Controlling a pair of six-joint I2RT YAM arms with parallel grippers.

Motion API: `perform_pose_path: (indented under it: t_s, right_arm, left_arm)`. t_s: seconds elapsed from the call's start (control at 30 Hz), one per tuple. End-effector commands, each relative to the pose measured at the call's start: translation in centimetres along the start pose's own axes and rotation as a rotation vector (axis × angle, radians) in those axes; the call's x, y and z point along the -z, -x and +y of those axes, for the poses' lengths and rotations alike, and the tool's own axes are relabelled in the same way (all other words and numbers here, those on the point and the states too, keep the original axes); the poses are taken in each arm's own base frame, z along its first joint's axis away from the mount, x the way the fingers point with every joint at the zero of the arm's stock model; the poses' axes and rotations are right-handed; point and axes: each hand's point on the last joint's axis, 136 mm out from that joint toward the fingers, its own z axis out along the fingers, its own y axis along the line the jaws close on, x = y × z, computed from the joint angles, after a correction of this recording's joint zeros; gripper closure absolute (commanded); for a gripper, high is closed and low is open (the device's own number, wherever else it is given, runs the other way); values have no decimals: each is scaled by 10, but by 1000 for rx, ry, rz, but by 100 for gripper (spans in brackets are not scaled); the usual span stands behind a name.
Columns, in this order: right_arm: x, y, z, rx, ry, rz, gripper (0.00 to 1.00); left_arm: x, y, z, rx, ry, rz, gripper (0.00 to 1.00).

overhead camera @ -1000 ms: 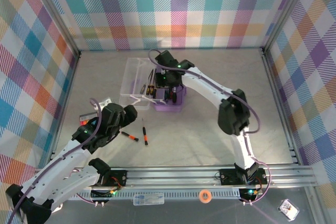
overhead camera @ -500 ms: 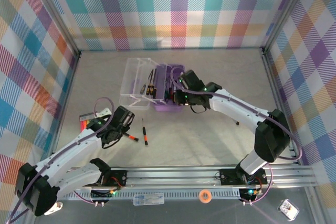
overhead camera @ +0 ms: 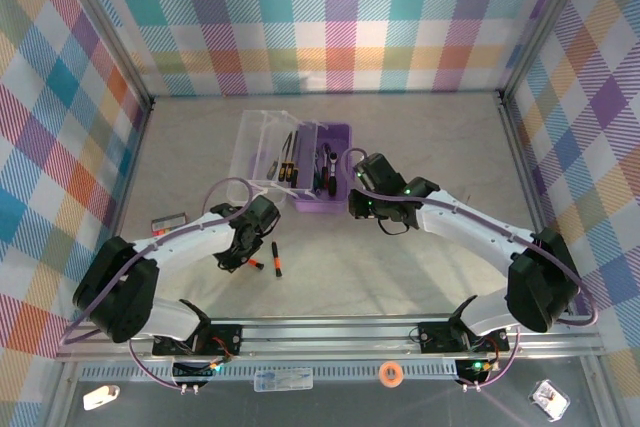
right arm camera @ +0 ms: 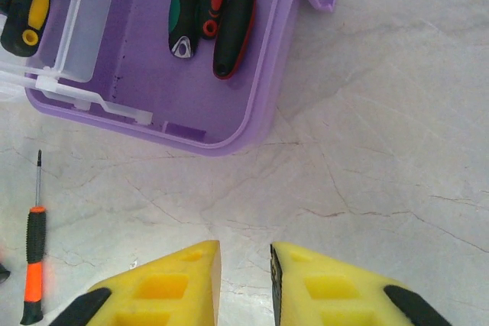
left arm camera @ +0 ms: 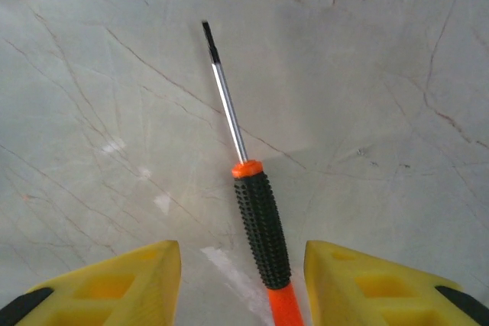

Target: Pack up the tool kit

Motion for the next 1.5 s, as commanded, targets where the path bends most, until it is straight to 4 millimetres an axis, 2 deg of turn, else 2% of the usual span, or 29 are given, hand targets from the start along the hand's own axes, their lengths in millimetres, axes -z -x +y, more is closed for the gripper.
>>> perform_pose_path:
  t_s: [0.0, 0.2, 0.33, 0.53, 0.7, 0.9, 1.03, 1.13, 1.33, 1.47]
  right_arm:
    - [7, 7, -3, -6, -2, -38, 75]
    - [4, 2, -5, -14, -5, -26, 75]
    - [3, 0, -6, -21, -3, -22, 75]
    - [5, 0, -4, -25, 4, -22, 75]
    - [6, 1, -5, -27, 2, -24, 74]
    - [8, 3, -5, -26, -5, -27, 74]
    - [13, 7, -7, -27, -12, -50, 73]
    - [15, 8, -9, -26, -21, -58, 73]
    - [14, 8, -9, -31, -22, -64, 73]
    - [16, 9, -10, -32, -21, -69, 73]
  left_arm:
    - [-10, -9, -9, 36, -34, 52, 56]
    - [-27, -15, -7, 57, -54, 95, 60]
    - [-34, -16, 4, 62, -35, 120, 67]
    - [-33, -10, 15, 21, -56, 90, 78]
    - [-22, -7, 9, -24, -132, 78, 81]
    - [4, 10, 8, -86, -192, 8, 83]
    - [30, 23, 7, -138, -241, -53, 83]
    - [55, 35, -2, -216, -286, -102, 88]
    - [109, 68, -42, -424, -318, -217, 92]
    - [135, 86, -84, -556, -331, -260, 95]
